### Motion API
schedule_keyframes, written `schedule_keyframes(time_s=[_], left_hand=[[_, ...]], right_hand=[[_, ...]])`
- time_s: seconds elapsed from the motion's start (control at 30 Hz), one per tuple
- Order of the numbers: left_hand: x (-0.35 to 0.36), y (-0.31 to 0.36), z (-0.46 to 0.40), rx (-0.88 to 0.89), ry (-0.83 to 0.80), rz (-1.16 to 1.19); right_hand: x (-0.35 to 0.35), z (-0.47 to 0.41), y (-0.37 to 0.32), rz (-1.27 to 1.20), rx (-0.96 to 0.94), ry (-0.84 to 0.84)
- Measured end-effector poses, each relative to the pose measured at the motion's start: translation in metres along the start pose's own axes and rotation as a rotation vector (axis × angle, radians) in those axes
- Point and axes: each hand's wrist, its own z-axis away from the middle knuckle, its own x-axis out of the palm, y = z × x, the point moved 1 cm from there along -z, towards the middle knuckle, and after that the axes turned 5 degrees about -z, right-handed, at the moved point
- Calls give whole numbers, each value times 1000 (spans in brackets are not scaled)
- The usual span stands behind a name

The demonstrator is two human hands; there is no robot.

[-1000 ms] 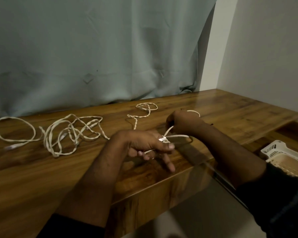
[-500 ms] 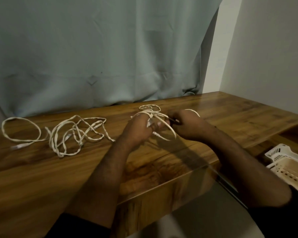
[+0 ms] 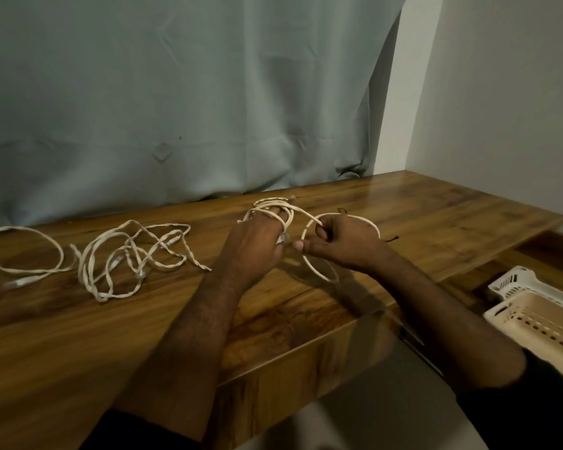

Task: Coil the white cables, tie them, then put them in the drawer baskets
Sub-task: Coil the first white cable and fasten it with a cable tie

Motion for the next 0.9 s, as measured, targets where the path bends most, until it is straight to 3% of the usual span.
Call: schedule_keyframes(time_s=[0.13, 0.3, 0.43, 0.53, 0.67, 0.73, 0.8, 0.9], left_hand=[[5, 8, -2, -13, 163, 280], [16, 27, -1, -172, 103, 985], [9, 30, -5, -423, -34, 1320], [1, 24, -8, -494, 65, 1551], [-7, 10, -9, -685, 229, 1757], [-10, 0, -11, -788, 291, 1835], [-12, -10, -14, -810, 321, 1888], [-17, -15, -15, -696, 250, 2030]], right_hand=[[10, 4, -4, -167, 5, 85], [29, 11, -15, -128, -123, 99], [43, 19, -19, 60, -332, 191], [51, 31, -26, 117, -467, 138], [44, 44, -29, 370, -664, 272], [42, 47, -21, 457, -758, 251], [41, 48, -18, 312, -784, 126], [38, 49, -14, -271, -596, -51]])
